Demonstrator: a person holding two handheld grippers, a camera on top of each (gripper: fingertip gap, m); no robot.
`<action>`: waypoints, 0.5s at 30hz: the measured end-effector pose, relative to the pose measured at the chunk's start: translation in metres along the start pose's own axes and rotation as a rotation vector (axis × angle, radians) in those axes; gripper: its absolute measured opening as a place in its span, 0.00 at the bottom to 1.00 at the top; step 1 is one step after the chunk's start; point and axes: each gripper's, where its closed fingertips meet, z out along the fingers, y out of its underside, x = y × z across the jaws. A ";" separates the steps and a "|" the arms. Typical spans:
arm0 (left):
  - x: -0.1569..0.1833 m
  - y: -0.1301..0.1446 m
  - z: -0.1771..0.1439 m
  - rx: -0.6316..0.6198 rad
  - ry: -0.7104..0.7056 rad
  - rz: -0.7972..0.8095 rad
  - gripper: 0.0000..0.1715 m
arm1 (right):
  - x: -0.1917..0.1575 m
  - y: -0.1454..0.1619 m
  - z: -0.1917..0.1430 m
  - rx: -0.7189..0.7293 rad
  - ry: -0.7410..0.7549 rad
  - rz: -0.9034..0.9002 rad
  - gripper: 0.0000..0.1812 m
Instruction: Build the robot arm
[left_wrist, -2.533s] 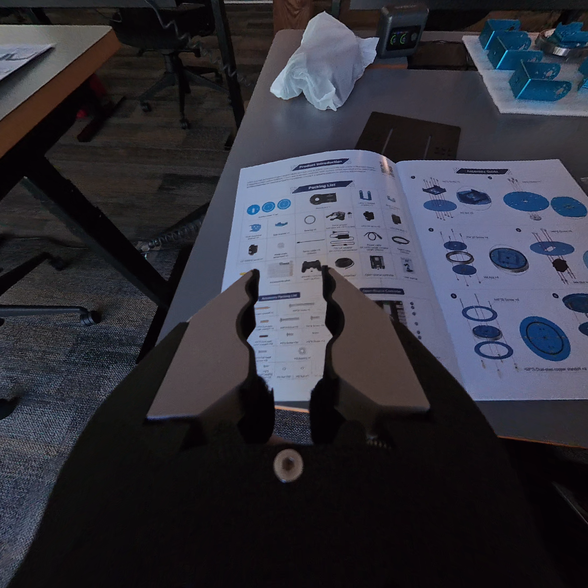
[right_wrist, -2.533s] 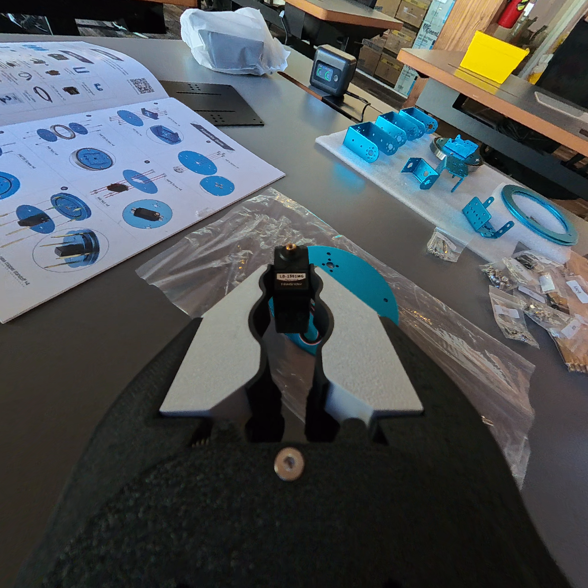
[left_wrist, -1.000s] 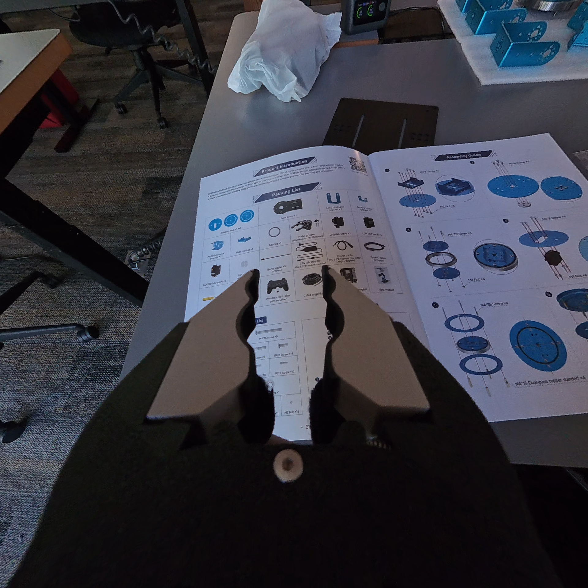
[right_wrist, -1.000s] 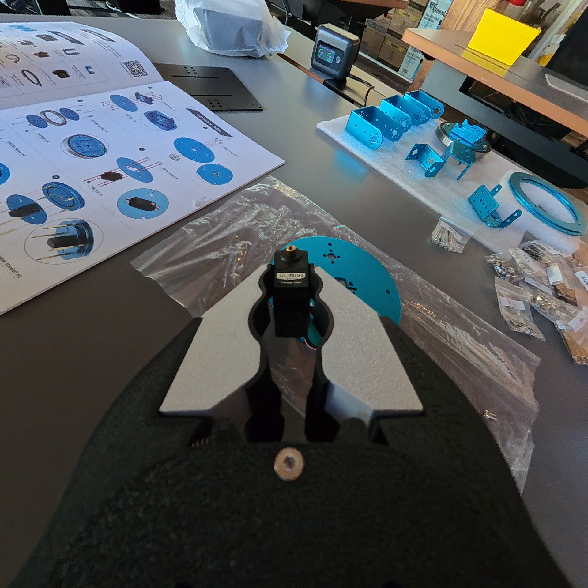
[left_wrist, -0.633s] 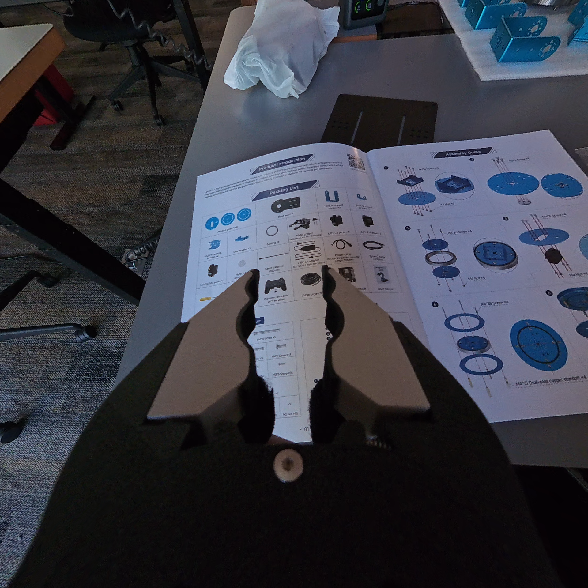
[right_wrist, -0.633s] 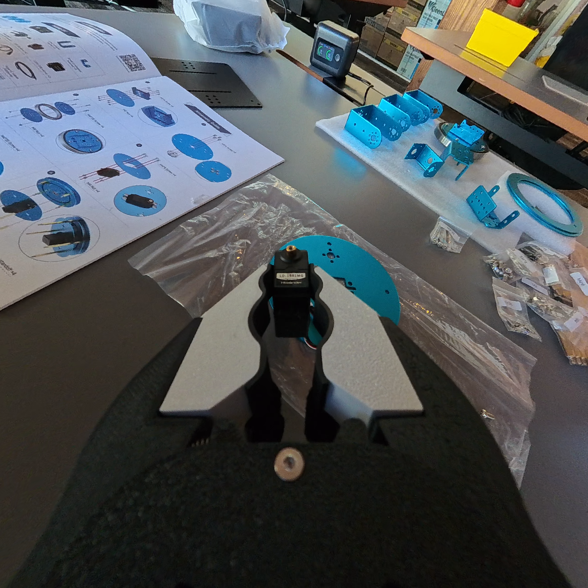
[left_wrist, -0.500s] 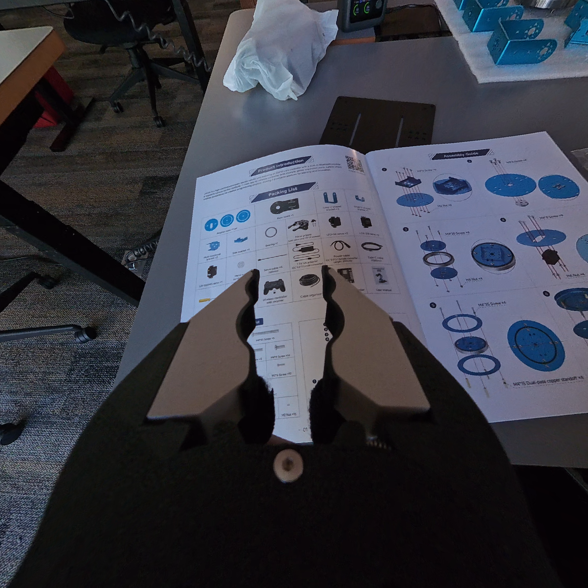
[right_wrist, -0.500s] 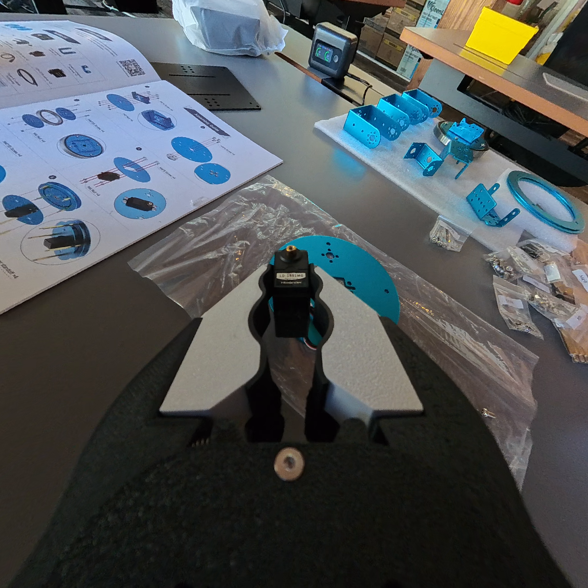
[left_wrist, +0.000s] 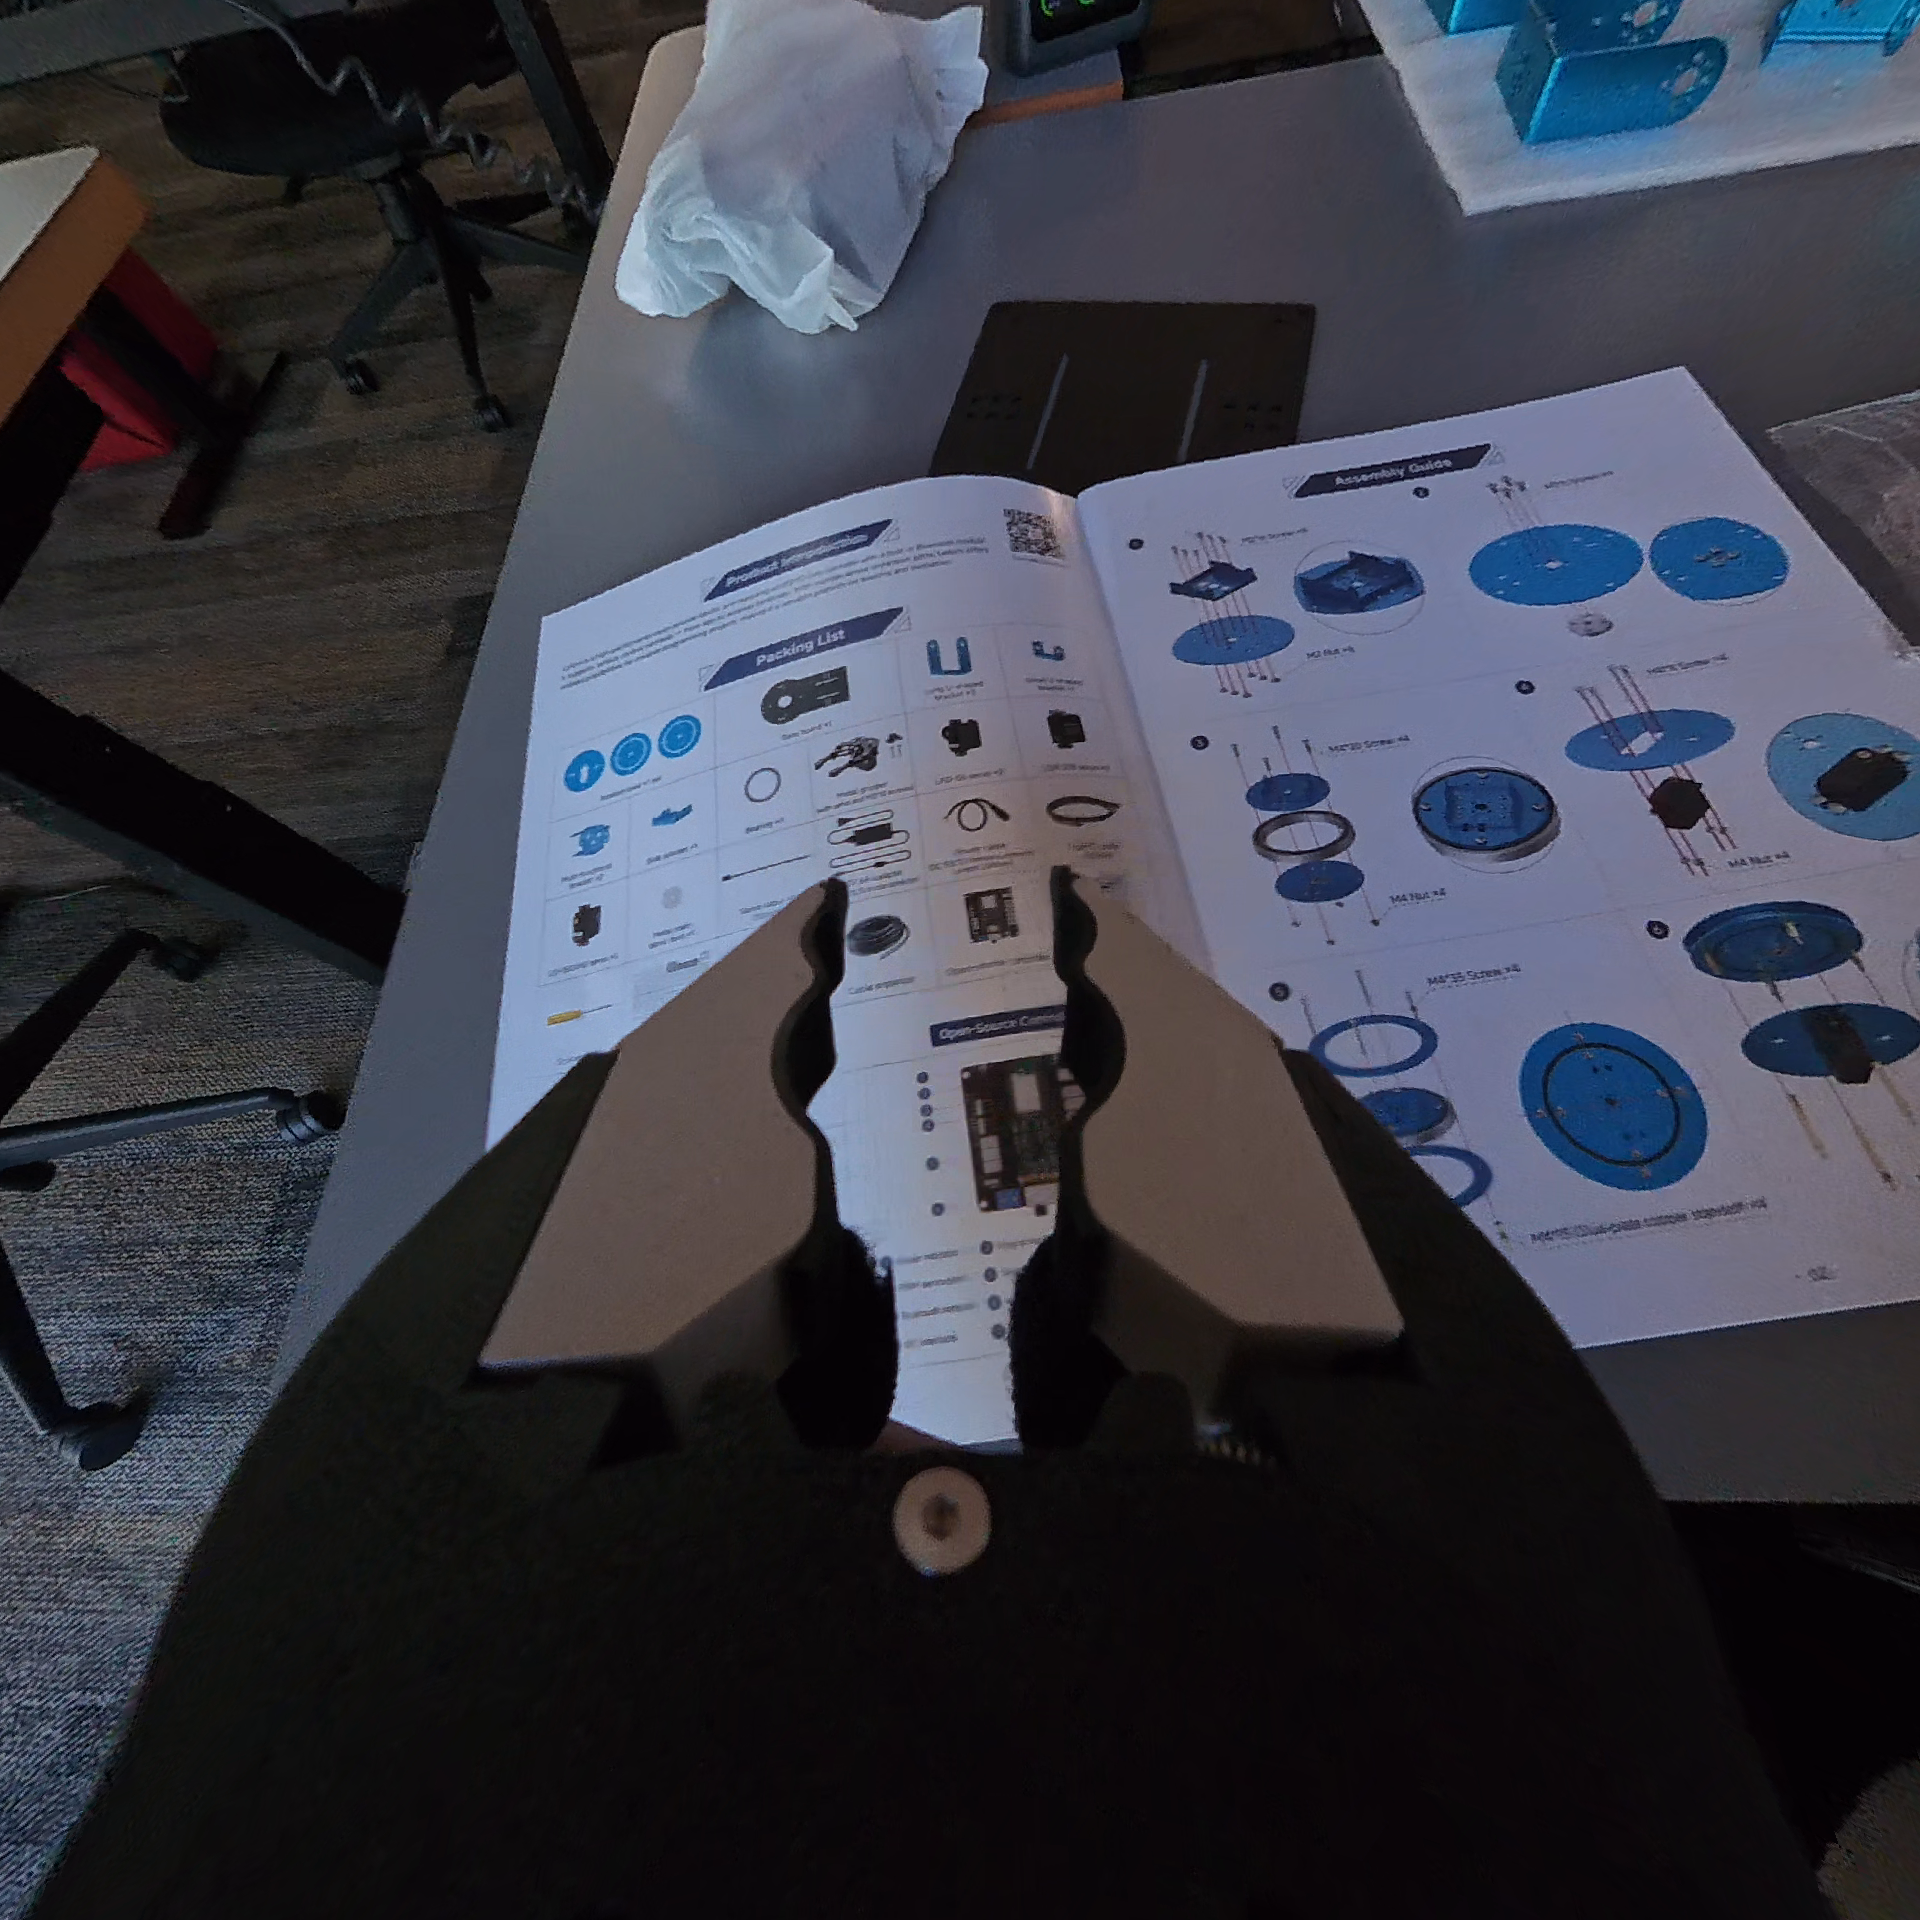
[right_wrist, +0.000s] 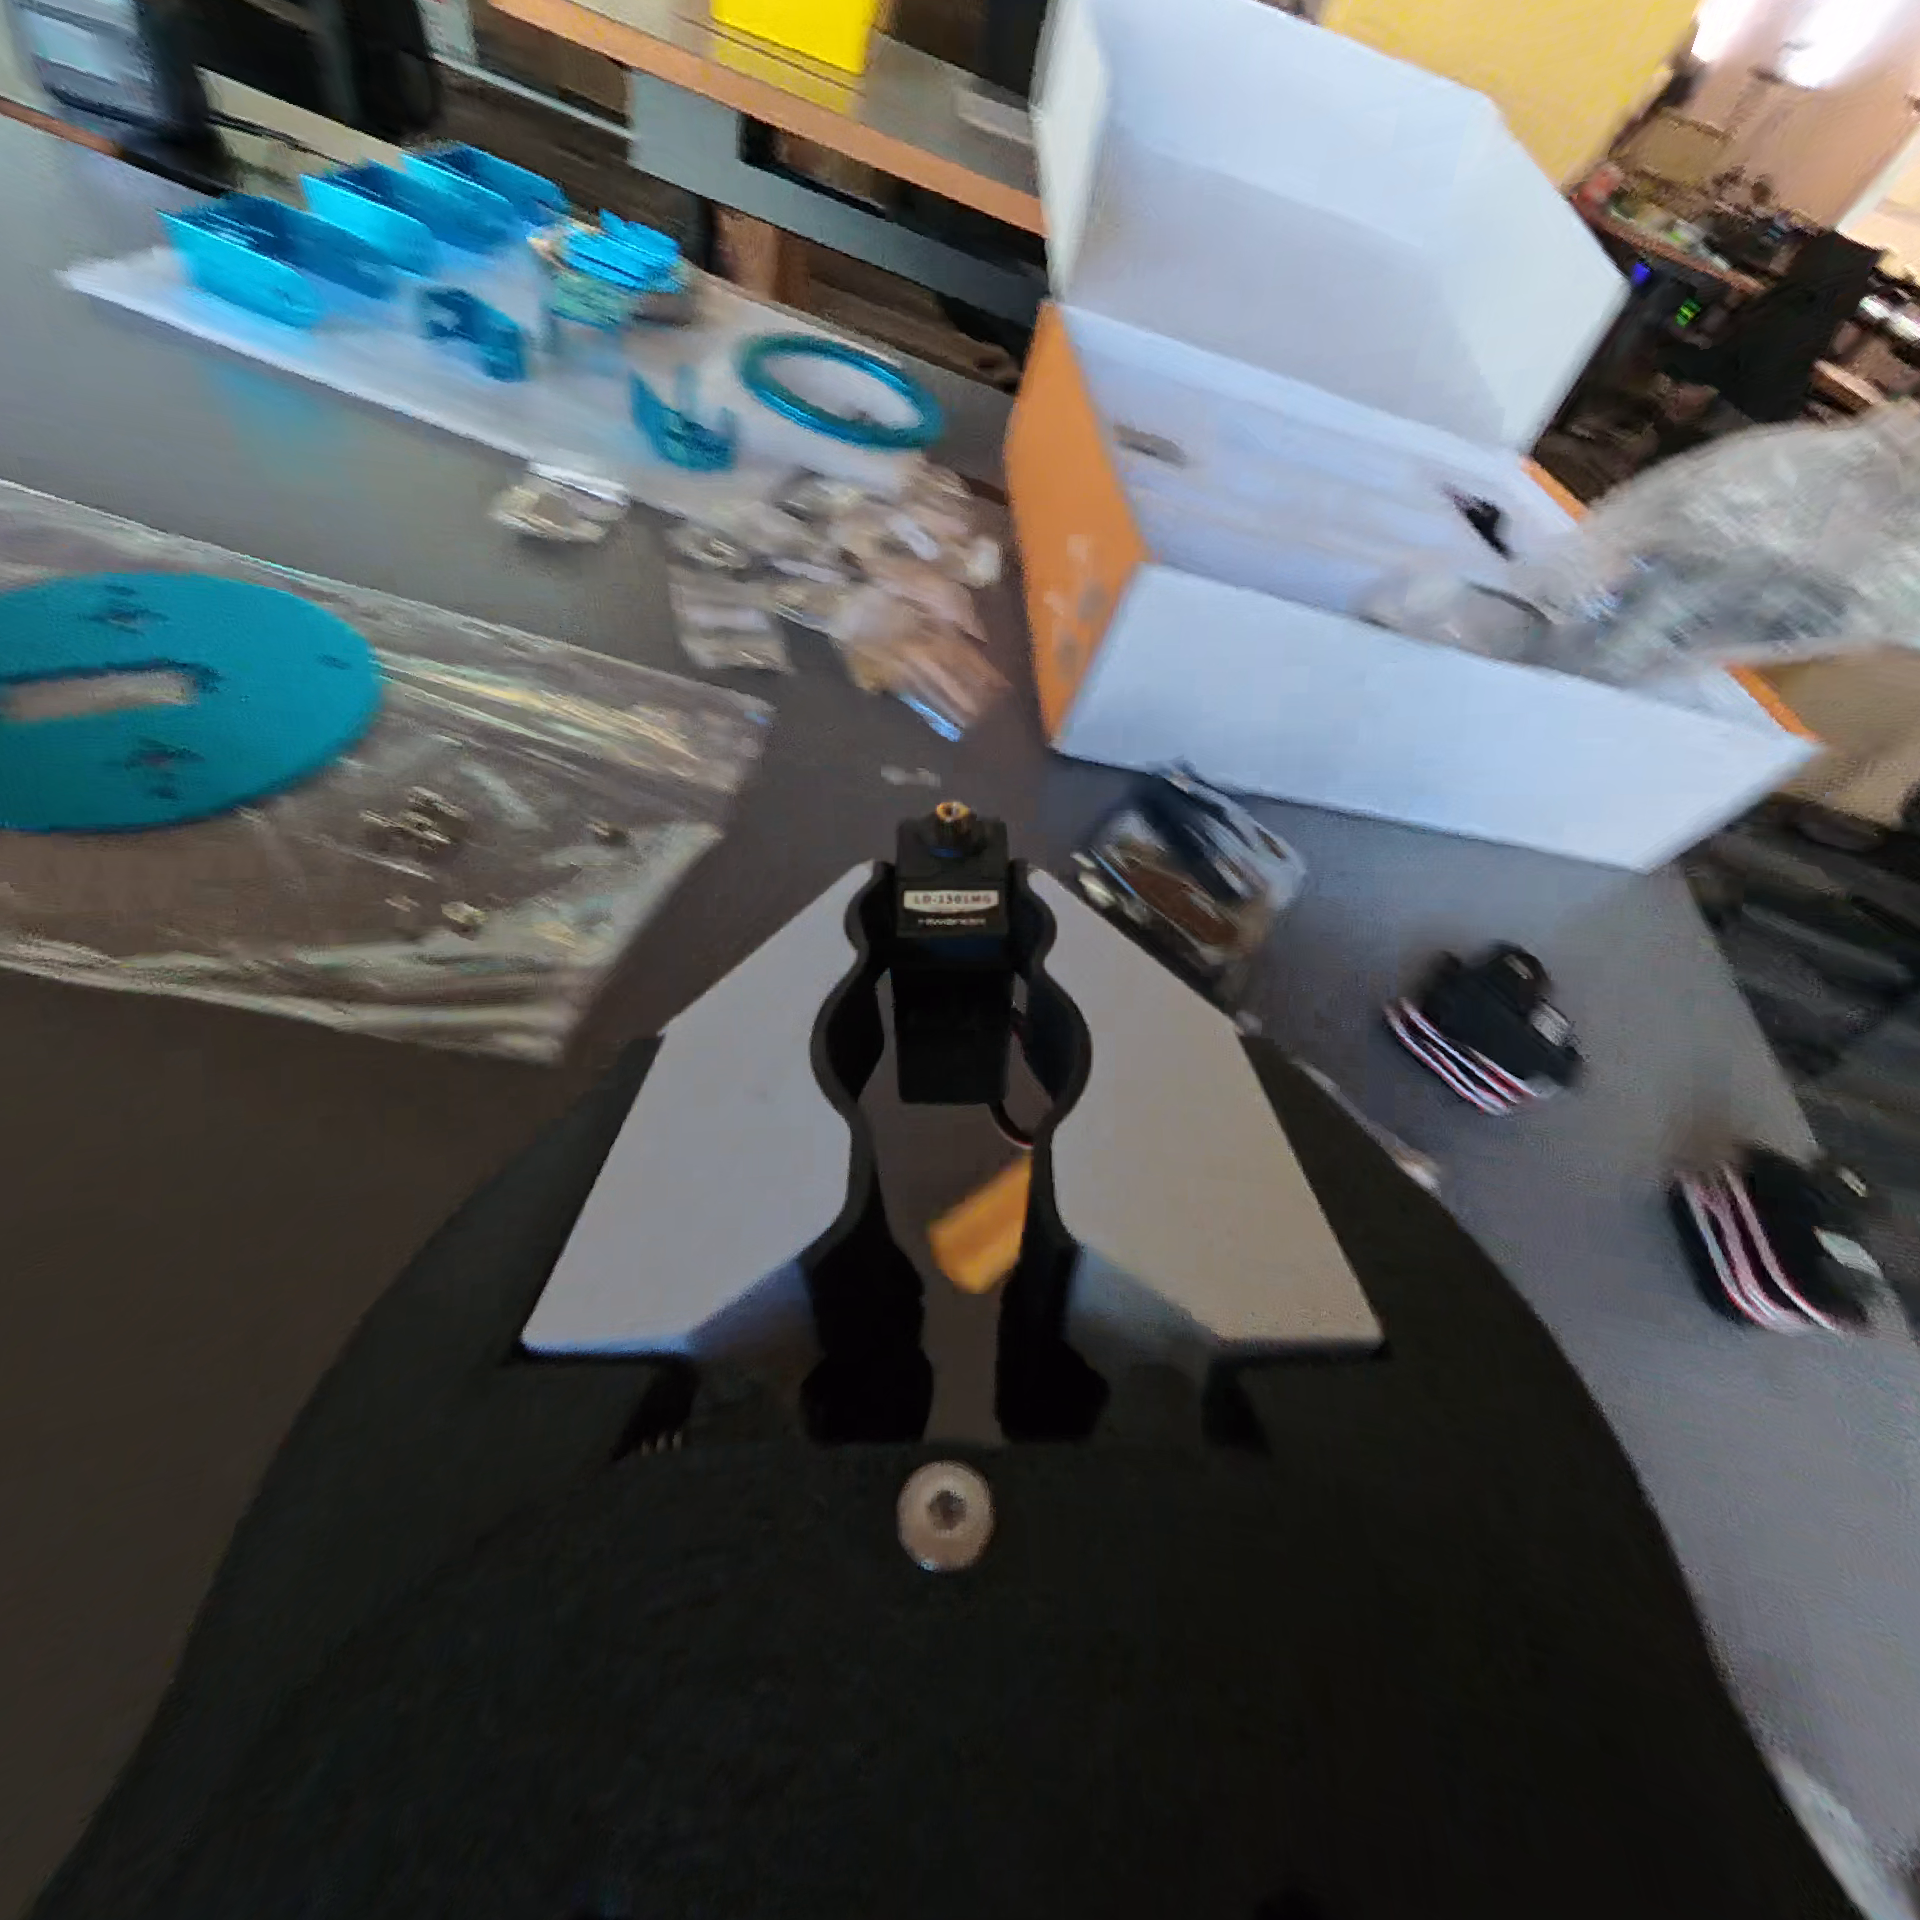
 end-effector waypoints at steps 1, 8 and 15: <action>0.007 -0.003 0.001 -0.004 0.000 0.017 0.23 | 0.017 0.010 -0.006 -0.017 0.023 0.016 0.11; 0.079 -0.043 -0.002 0.046 0.089 0.094 0.23 | 0.098 0.059 -0.023 -0.090 0.042 0.175 0.11; 0.161 -0.090 -0.006 0.117 0.240 0.135 0.23 | 0.117 0.099 -0.023 -0.179 0.001 0.237 0.11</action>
